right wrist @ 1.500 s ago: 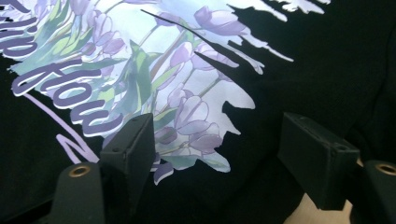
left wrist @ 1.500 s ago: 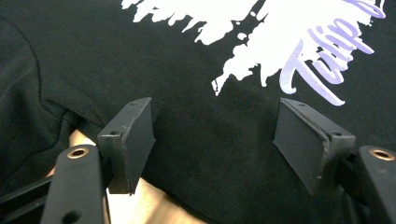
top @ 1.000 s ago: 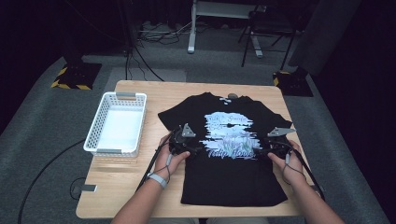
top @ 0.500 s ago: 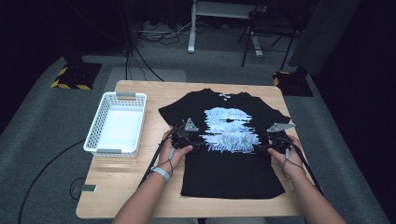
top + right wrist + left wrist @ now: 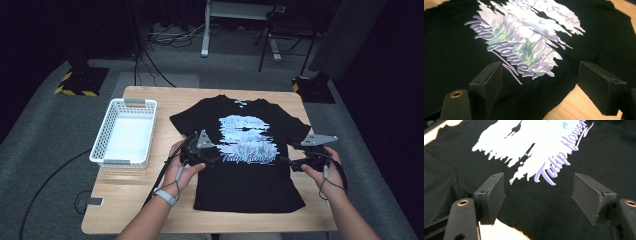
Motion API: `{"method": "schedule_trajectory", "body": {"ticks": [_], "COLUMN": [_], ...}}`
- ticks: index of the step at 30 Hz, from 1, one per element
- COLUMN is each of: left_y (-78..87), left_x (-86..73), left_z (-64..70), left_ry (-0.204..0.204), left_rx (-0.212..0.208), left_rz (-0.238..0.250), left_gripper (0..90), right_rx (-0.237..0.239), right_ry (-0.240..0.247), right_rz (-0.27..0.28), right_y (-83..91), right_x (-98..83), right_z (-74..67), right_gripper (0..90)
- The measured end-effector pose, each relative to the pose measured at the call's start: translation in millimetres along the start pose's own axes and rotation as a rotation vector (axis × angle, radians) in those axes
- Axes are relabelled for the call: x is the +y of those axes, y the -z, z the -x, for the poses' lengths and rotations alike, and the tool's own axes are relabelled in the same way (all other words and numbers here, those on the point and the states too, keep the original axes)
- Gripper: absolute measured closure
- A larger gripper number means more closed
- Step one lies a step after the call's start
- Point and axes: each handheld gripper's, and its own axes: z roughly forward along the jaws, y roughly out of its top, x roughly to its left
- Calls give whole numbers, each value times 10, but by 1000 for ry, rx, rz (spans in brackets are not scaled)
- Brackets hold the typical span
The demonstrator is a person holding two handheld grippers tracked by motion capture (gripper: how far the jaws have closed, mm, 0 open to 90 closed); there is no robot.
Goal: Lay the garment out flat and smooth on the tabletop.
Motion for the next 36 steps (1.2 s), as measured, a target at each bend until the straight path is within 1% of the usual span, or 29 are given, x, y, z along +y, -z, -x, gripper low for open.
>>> {"method": "schedule_trajectory", "body": {"ticks": [2, 3, 6, 7, 9, 10, 12, 13, 16, 21, 25, 26, 30, 32, 36], "left_y": [61, 97, 220, 261, 334, 366, 424, 448, 527, 656, 745, 765, 829, 888, 938], "left_x": [15, 26, 50, 50, 27, 8, -37, -56, -115, -232, -331, -352, -415, -484, -571], "left_z": [48, 69, 131, 145, 164, 170, 175, 180, 171, 129, 105, 101, 78, 42, 29], "left_ry": [-13, -28, -51, -50, -37, -26, -17, -12, 1, 24, 41, 37, 48, 60, 72], "left_rx": [11, 16, 32, 35, 37, 37, 43, 45, 54, 82, 92, 96, 100, 113, 120], "left_rz": [-10, -16, -17, -14, 1, 4, 7, 2, 2, 4, -4, -4, -2, -3, -5], "left_gripper": [260, 260, 257, 256, 257, 258, 259, 257, 258, 257, 255, 254, 254, 255, 249], "right_rx": [7, 8, 20, 29, 56, 62, 73, 73, 67, 69, 67, 64, 58, 54, 41], "right_ry": [-2, -4, -10, -14, -33, -37, -32, -28, 3, 19, 11, 10, 2, 0, 5], "right_rz": [7, 9, 23, 30, 39, 46, 66, 74, 84, 85, 79, 76, 69, 69, 73], "right_y": [64, 96, 195, 225, 273, 295, 330, 341, 363, 379, 387, 384, 388, 403, 445], "right_x": [5, 5, 9, 8, 0, -5, -11, -12, -3, 13, 3, -3, -28, -37, -60], "right_z": [-20, -32, -69, -76, -85, -93, -108, -118, -136, -126, -87, -73, -25, -14, -9], "right_gripper": [201, 198, 200, 201, 201, 200, 197, 194, 186, 172, 163, 159, 152, 149, 147]}}
